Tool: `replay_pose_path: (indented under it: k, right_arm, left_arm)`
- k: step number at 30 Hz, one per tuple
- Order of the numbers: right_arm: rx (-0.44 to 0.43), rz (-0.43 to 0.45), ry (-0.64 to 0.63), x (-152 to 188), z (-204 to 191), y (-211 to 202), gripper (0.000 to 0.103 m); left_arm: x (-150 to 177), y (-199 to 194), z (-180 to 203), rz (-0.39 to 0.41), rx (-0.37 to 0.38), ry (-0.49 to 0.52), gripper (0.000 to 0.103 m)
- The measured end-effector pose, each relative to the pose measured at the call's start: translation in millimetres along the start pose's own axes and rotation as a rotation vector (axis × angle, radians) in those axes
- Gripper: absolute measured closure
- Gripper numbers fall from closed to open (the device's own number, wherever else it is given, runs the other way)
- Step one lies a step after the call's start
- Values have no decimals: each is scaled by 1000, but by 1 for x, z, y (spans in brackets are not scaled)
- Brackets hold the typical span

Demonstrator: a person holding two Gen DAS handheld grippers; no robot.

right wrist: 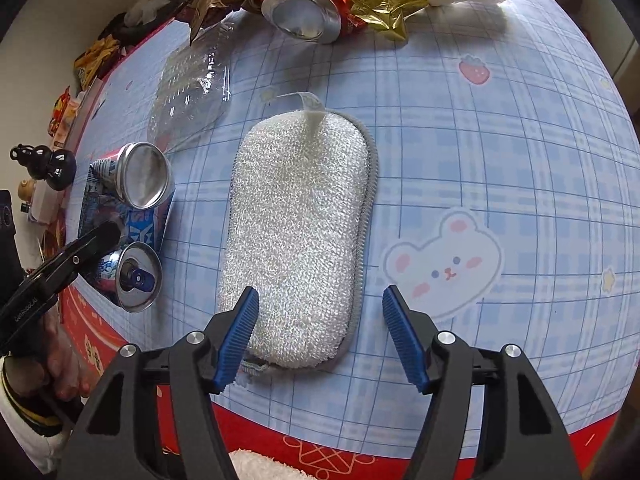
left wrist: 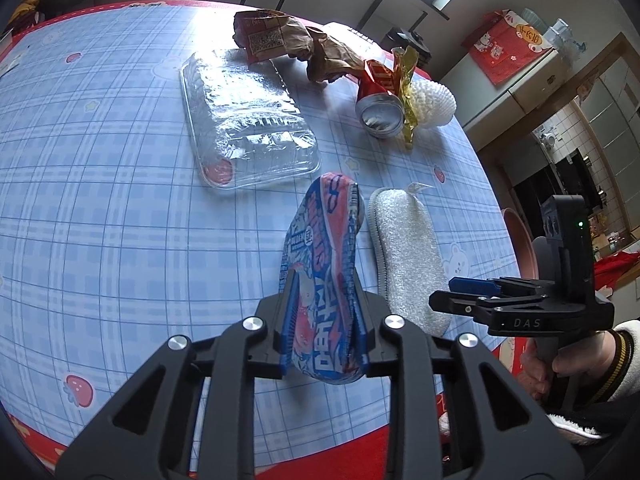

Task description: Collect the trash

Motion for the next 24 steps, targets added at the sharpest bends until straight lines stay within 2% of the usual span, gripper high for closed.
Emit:
replay_pose_path:
  k: [8, 9, 10, 13, 19, 24]
  right_arm:
    - [-5, -2, -3, 0, 4, -3, 37]
    - [-5, -2, -5, 1, 4, -3, 36]
    - [-4, -2, -9, 1, 2, -2, 34]
    - [7, -3, -29, 2, -3, 1, 31]
    - [-16, -8, -8, 0, -2, 1, 31]
    - [-52, -18, 24, 0, 6, -2, 39]
  left_arm:
    - [0, -1, -15, -38, -20, -33, 76]
    - [1, -2, -16, -36, -16, -35, 80]
    - [1, -3, -17, -30, -9, -37, 93]
    - [1, -8, -18, -16, -10, -48, 96]
    - [-10, -10, 0, 32, 104, -72, 96]
    - [-14, 17, 22, -2, 166, -74, 96]
Point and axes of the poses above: each gripper's, at about its wrist camera, not at the fingertips, and y roughly the way its jaws point, z to its right, x to its underside, the point moved 3 cm from there along y, roughly the way its jaws point, and after that the axes turned 14 degrees about y, right-handed, at the moved point
